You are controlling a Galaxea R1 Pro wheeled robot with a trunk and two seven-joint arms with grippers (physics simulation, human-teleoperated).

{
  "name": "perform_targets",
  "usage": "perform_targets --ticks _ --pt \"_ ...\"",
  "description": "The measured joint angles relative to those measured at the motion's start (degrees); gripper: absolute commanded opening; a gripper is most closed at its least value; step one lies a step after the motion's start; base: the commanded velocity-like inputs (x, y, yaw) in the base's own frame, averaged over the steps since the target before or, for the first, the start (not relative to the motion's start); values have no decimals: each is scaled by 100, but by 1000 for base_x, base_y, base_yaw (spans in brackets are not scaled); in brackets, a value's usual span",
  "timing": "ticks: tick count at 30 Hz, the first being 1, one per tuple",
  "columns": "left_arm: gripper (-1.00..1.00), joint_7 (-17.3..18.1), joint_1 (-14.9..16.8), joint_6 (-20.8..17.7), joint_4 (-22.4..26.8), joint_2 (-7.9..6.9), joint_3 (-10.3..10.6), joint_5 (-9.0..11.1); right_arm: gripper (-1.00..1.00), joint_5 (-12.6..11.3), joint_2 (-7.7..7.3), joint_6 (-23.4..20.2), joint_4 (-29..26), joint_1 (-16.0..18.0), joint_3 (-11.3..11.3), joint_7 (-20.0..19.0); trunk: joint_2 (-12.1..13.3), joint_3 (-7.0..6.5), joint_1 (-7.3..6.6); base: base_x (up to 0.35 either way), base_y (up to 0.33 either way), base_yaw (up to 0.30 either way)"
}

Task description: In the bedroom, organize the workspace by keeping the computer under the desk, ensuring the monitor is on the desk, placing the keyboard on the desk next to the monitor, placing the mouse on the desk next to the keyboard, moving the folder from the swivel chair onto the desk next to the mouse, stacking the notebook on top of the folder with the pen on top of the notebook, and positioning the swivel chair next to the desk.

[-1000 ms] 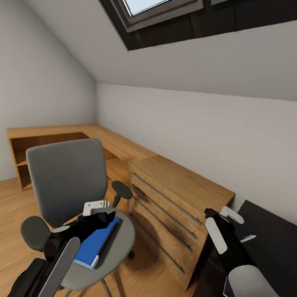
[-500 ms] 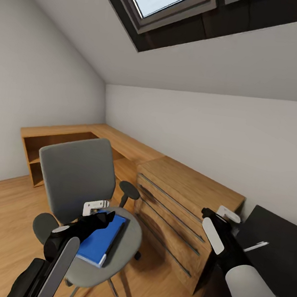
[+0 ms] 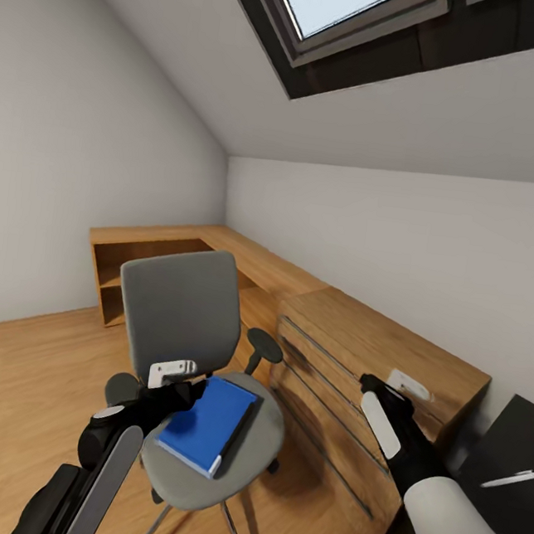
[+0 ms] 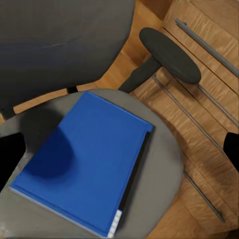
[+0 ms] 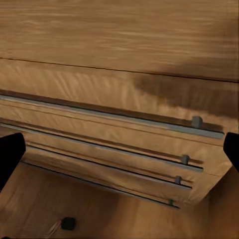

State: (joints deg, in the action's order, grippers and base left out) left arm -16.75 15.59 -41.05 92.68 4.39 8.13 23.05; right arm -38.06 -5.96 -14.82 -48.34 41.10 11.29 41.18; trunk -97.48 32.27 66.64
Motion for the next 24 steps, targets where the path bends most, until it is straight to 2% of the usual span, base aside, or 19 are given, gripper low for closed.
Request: perform_targets --ticks 4,7,13,21,24 --pt "100 -2 0 4 -1 -8 0 -6 100 -2 0 29 -5 -1 340 -6 0 0 0 0 0 217" --pt "100 -2 1 8 -2 -12 -4 -10 100 -4 -1 122 -13 -2 441 -17 0 0 0 0 0 44" --pt "100 -2 1 12 -2 -18 -13 -16 100 -10 -1 160 -5 -2 468 -17 0 0 0 0 0 34" --pt "100 -2 0 18 -3 -18 -22 -18 100 -18 15 158 16 -40 495 -51 0 0 0 0 0 267" --pt "100 -3 0 18 -5 -18 -25 -18 100 -17 157 158 23 -56 490 -60 0 0 0 0 0 274"
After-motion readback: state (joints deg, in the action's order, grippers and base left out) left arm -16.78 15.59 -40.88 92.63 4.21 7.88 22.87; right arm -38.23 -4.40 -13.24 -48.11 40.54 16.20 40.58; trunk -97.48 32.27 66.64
